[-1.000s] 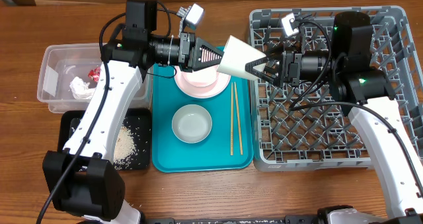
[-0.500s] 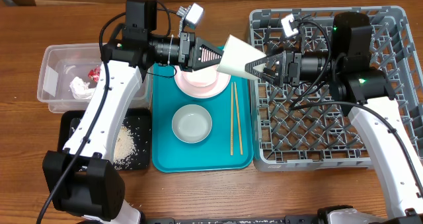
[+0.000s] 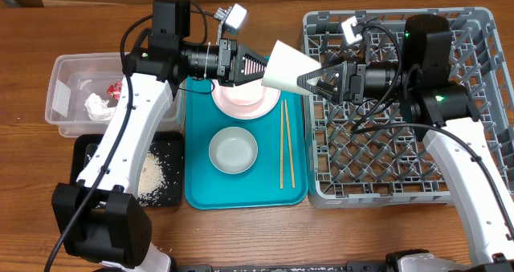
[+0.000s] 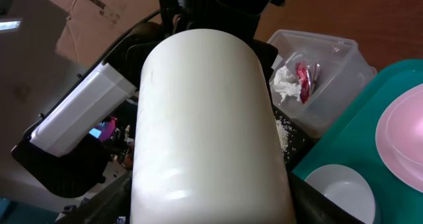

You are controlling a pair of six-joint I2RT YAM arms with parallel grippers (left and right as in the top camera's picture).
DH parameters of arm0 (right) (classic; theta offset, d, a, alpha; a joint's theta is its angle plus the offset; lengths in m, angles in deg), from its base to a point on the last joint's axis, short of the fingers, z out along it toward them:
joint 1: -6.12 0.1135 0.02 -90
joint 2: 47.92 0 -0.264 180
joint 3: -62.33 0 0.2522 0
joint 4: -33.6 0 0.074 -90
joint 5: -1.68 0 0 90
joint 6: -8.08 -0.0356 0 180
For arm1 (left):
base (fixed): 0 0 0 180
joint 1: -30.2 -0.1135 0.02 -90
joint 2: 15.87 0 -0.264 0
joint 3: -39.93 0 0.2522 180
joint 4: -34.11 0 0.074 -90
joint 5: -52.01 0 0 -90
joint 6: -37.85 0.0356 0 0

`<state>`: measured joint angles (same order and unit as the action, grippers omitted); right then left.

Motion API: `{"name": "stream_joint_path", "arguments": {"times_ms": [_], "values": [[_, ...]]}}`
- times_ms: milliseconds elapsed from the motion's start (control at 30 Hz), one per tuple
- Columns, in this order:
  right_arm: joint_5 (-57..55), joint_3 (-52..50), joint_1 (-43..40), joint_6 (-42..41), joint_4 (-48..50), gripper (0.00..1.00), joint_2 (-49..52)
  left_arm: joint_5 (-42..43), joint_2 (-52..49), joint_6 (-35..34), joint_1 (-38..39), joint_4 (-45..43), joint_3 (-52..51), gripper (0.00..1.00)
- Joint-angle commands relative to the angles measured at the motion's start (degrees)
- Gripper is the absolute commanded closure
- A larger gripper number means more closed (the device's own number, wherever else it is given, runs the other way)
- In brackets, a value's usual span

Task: Sort waste into correct bins and load items into the dishwasher
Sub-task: 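Open the left gripper and carry the cup into the rack with the right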

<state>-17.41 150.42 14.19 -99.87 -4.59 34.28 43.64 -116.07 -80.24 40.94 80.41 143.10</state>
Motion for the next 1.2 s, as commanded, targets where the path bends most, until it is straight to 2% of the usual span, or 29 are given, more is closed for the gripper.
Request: {"name": "stream_joint_path", "arguments": {"times_ms": [0, 167, 367, 467, 533, 667, 800, 967, 1167], "values": [[-4.9, 1.1, 0.1, 0.3, 0.2, 0.41, -0.2, 1.2, 0.6, 1.6, 0.1, -0.2, 0.8, 0.89], [-4.9, 1.1, 0.1, 0.3, 0.0, 0.43, -0.2, -1.5, 0.6, 1.6, 0.2, 0.0, 0.8, 0.9], [-7.6, 1.1, 0.1, 0.3, -1.2, 0.44, -0.2, -2.8, 0.6, 1.8, -1.8, 0.0, 0.8, 0.85], [-10.1, 1.1, 0.1, 1.0, -3.4, 0.44, -0.2, -3.3, 0.6, 1.8, -4.5, 0.1, 0.8, 0.79], [-10.6, 1.1, 0.1, 1.9, -4.5, 0.45, -0.2, -3.8, 0.6, 1.8, -6.8, 0.3, 0.8, 0.7], [-13.7, 1.1, 0.1, 1.9, -5.2, 0.47, -0.2, -5.7, 0.6, 2.0, -8.6, 1.0, 0.8, 0.6], [-24.7, 1.1, 0.1, 1.9, -8.6, 0.48, -0.2, -10.7, 0.6, 3.1, -9.2, 4.0, 0.8, 0.55], [-41.1, 1.7, 0.1, 1.8, -13.1, 0.48, -0.2, -19.3, 0.6, 8.3, -9.2, 12.9, 0.8, 0.54], [-59.6, 10.5, 0.1, 1.9, -23.9, 0.48, -0.2, -37.5, 0.6, 13.0, -9.2, 23.2, 0.8, 0.57]]}}
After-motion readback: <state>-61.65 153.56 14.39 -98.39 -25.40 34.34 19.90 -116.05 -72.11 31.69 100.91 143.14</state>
